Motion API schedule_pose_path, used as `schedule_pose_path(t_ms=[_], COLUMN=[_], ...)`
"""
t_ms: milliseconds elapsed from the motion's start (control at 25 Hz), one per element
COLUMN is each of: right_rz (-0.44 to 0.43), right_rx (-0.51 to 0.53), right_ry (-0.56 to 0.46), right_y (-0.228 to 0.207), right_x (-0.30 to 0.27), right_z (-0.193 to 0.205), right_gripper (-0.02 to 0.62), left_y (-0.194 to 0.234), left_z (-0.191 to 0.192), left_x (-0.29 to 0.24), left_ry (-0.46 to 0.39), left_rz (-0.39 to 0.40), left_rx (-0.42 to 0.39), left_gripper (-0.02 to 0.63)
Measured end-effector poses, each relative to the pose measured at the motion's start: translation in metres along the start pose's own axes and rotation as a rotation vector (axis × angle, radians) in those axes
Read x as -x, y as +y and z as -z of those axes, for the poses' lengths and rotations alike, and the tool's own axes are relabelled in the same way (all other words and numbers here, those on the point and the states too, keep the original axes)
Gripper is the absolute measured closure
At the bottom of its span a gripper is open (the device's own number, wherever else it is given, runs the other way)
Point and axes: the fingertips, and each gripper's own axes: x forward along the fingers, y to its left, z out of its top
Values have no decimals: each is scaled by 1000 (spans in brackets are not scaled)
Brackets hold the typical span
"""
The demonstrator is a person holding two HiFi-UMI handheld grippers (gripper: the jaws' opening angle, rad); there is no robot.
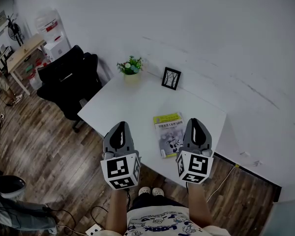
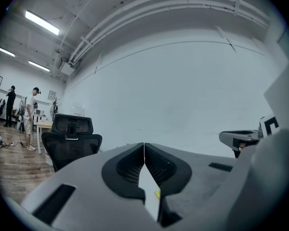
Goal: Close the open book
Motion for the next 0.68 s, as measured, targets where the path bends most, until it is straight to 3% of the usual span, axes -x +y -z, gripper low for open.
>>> schedule_pose_path(t_ms=[680], right_rz=[-4], right_rx=[0], right_ry=[4], right_y=[1], right_x=[-7], right_z=[1], right_gripper=[552], left_y=[4], left_z=[-1], left_x=[-7], left_ry=[1], left_rz=[1], left_rx=[-1], left_gripper=[583])
